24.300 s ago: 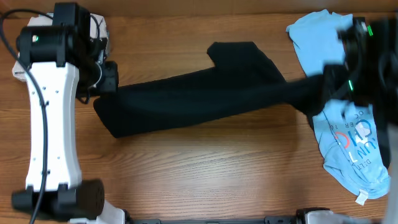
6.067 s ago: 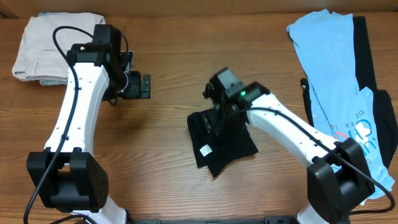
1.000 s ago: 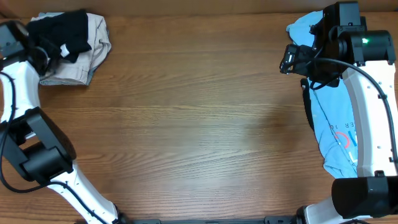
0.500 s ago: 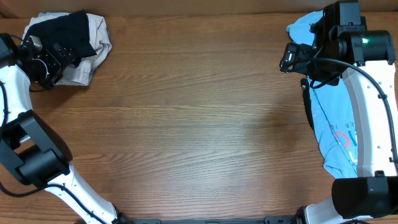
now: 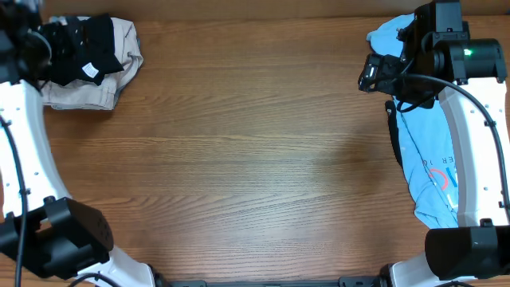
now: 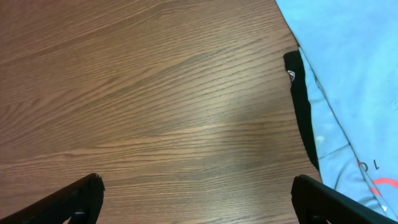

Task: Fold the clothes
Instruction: 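Carry the black bundle with the left gripper onto the beige pile, then release the black bundle on the beige pile with the left gripper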

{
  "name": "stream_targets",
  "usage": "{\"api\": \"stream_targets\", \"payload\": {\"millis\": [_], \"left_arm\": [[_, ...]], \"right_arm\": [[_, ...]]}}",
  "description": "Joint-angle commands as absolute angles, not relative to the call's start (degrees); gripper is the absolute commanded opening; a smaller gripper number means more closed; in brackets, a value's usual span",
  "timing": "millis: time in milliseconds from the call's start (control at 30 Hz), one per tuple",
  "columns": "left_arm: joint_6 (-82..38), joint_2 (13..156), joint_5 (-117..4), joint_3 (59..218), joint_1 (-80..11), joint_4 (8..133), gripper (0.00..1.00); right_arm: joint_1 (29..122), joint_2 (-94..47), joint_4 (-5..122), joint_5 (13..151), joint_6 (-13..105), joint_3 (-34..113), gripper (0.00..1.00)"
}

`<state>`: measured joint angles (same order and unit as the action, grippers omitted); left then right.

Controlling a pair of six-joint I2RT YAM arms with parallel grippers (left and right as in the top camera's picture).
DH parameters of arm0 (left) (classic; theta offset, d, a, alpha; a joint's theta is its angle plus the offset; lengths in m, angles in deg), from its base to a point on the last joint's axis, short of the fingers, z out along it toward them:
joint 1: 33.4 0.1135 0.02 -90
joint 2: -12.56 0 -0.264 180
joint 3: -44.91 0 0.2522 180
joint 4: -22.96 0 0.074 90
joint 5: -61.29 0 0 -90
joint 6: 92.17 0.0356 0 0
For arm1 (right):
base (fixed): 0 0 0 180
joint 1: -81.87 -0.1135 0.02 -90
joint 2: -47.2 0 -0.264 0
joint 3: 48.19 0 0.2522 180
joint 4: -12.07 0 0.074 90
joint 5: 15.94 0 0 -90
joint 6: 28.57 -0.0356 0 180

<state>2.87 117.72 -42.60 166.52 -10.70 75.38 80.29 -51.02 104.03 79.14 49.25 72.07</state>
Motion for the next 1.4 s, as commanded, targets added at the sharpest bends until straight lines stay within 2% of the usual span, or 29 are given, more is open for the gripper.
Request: {"api": "stream_targets", "payload": {"millis": [0, 267, 467, 633, 833, 1033, 1233, 1367], "left_arm": [[10.6, 124.1, -29.6, 166.4, -11.6, 69.6, 1.00], [11.6, 138.6, -29.4, 166.4, -11.2, 59.6, 1.00], [11.6, 151.4, -29.3, 166.4, -11.1, 62.3, 1.00], [10.6, 154.6, -28.7, 166.4, -10.7, 66.0, 1.00], [7.9, 150.1, -26.8, 169.6, -10.4, 67.2, 1.00], [7.9, 140.1, -27.2, 180.0, -11.6, 76.4, 1.00], [7.6, 126.6, -27.3, 185.6, -15.1, 84.6, 1.00], [7.6, 120.1, -27.2, 185.6, -17.5, 85.8, 1.00]], "right_arm": [[80.3, -50.9, 103.6, 78.8, 49.4, 72.4, 1.00], [80.3, -50.9, 103.8, 78.8, 49.4, 72.4, 1.00], [80.3, -50.9, 103.9, 78.8, 49.4, 72.4, 1.00], [80.3, -50.9, 104.4, 78.8, 49.4, 72.4, 1.00], [80.3, -50.8, 104.4, 78.8, 49.4, 72.5, 1.00], [80.4, -49.8, 105.0, 78.6, 51.4, 78.3, 1.00], [80.4, -48.2, 113.4, 73.1, 52.9, 98.1, 1.00], [80.3, -46.1, 120.1, 72.1, 52.9, 112.9, 1.00]]}}
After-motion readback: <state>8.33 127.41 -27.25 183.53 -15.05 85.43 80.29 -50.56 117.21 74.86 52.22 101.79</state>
